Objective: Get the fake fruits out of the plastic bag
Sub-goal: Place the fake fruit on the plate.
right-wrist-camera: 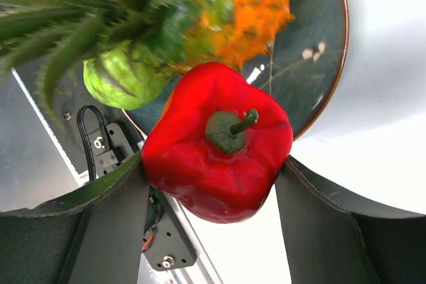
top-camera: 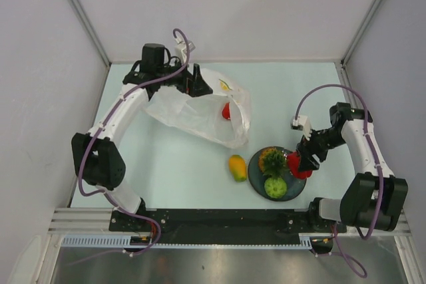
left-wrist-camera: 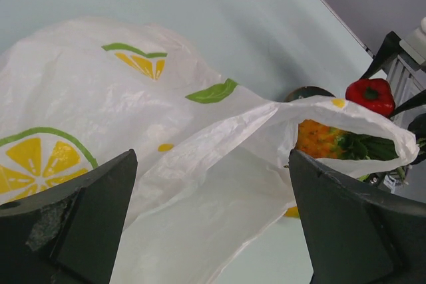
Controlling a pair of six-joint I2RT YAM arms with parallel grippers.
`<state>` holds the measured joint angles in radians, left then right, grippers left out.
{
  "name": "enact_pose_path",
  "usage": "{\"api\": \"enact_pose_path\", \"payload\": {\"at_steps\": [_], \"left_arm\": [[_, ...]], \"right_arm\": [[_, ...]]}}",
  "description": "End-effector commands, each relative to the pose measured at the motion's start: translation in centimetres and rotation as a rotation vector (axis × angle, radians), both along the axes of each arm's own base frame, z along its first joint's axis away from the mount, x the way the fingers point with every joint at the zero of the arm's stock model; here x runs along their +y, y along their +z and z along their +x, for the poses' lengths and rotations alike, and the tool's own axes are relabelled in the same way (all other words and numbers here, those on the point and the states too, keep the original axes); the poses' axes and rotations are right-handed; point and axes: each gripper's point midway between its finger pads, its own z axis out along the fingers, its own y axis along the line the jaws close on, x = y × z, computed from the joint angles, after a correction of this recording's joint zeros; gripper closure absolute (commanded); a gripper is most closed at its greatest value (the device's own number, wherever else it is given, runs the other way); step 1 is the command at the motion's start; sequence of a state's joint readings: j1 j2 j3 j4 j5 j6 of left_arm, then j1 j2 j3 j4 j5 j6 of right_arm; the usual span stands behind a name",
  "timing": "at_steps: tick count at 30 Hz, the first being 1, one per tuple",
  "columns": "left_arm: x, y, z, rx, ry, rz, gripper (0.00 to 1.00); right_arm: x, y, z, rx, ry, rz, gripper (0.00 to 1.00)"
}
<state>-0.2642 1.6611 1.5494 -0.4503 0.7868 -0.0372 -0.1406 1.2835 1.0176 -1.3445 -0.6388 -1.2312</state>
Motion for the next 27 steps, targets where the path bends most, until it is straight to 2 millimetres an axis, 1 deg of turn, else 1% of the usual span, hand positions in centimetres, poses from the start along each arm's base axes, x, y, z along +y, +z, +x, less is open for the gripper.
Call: {"api": "enact_pose_path", "payload": {"at_steps": [1,2,3,4,5,6,7,8,9,11,13,14,16,17,19,20,22,23,25,26,27], "left_arm": [[0.7,-1.7,-1.7,0.045,0.025,0.004,0.0],[0.7,-2.3,-2.0,0.069,0.038,0.004,0.0],[1.0,-2.4,-2.4,0.077,0.053,0.004,0.0],[1.1,-3.6,-3.0,0.101,0.058,0.009,0.0],[1.2,-3.8,-3.4,0.104,0.062,0.008,0.0],[1.3,-3.6,-3.9,0.09,0.065,0.009,0.0],[1.5,-4.3,-4.5,0.107,0.068,0.022,0.0],[1.2,-4.5,-4.9,0.094,0.052,0.04,0.0],[1.4,-4.5,-5.5,0.089,0.05,0.057,0.0],[1.2,-4.0,-5.9,0.047,0.03,0.064,0.0],[1.2,-3.0,-6.0,-0.007,0.033,0.06,0.0],[1.1,-2.8,-6.0,-0.017,0.03,0.06,0.0],[0.8,-2.1,-6.1,-0.031,0.024,0.055,0.0],[0.7,-1.9,-6.1,-0.027,0.023,0.05,0.0],[0.3,-1.4,-6.2,-0.035,0.01,0.04,0.0],[-0.1,-1.1,-6.5,-0.034,-0.014,0.028,0.0],[-0.5,-0.5,-7.1,-0.028,-0.047,0.009,0.0],[-1.2,-0.3,-8.2,-0.017,-0.099,-0.013,0.0],[-1.8,-0.2,-9.9,0.004,-0.161,-0.015,0.0],[-2.5,-0.1,-10.8,-0.038,-0.219,-0.003,0.0],[-2.6,1.1,-11.4,-0.089,-0.238,0.004,0.0]], "right_arm": [[-0.4,-0.4,-1.8,0.129,-0.032,0.023,0.79],[-0.5,-0.6,-1.7,0.127,-0.024,0.024,0.78],[-0.4,-0.9,-1.8,0.136,-0.018,0.03,0.78],[-0.3,-1.0,-1.7,0.137,-0.012,0.038,0.78],[0.1,-1.1,-1.4,0.127,-0.013,0.054,0.77],[0.6,-1.3,-1.6,0.142,-0.002,0.061,0.77],[0.9,-1.6,-1.6,0.155,0.001,0.065,0.76],[1.2,-2.0,-1.1,0.143,0.007,0.065,0.76],[1.7,-2.3,-1.2,0.162,0.003,0.064,0.75],[2.0,-3.2,-1.1,0.174,0.005,0.061,0.72],[2.1,-3.7,-1.0,0.183,0.009,0.052,0.64],[1.9,-3.9,-0.7,0.177,0.003,0.042,0.57],[1.6,-4.1,-0.5,0.177,-0.01,0.033,0.52],[1.4,-4.2,-0.2,0.171,-0.019,0.03,0.37],[0.9,-4.4,0.1,0.165,-0.039,0.034,0.23],[0.8,-4.3,0.2,0.161,-0.04,0.036,0.17],[0.6,-4.2,0.4,0.152,-0.052,0.039,0.01],[0.6,-3.9,0.6,0.146,-0.057,0.052,0.0],[0.4,-3.1,1.2,0.121,-0.078,0.071,0.0],[0.4,-2.6,1.4,0.119,-0.097,0.1,0.0],[0.3,-1.9,2.0,0.1,-0.106,0.112,0.0]]}}
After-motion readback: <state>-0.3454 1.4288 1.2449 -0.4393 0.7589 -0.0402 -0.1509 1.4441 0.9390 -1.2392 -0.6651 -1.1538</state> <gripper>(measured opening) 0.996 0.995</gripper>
